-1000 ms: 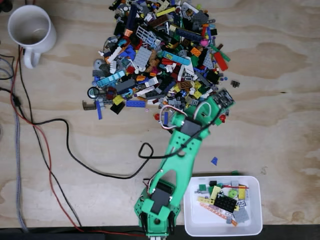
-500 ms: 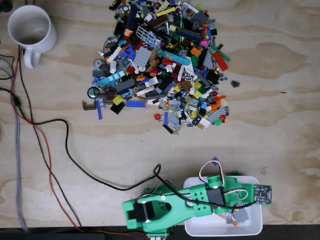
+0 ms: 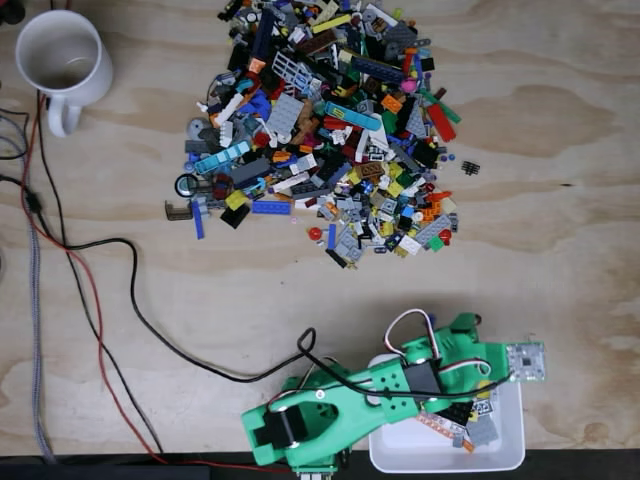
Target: Find the closest Lego and put it in the bin.
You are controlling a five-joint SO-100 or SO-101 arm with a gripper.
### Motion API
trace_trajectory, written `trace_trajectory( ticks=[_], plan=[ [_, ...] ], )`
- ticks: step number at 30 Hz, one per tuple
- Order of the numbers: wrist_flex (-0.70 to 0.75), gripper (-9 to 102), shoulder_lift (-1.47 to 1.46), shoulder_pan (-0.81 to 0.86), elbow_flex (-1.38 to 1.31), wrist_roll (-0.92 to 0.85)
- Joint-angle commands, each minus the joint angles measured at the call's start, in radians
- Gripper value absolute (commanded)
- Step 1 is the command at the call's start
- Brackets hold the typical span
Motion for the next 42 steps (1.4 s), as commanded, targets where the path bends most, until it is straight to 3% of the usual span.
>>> trace_trajectory(
  ticks=[1, 5, 10, 16, 42],
  plan=[
    [0.086, 26, -0.008, -0.141, -0.222, 0.061],
    [0.153, 24, -0.014, -0.104, -0.287, 0.069],
    [0.17, 11, 0.012, 0.143, -0.179, -0.11],
    [0.135, 13, 0.038, 0.298, -0.009, -0.222],
    [0.009, 23, 0.038, 0.187, 0.313, -0.198]
  ],
)
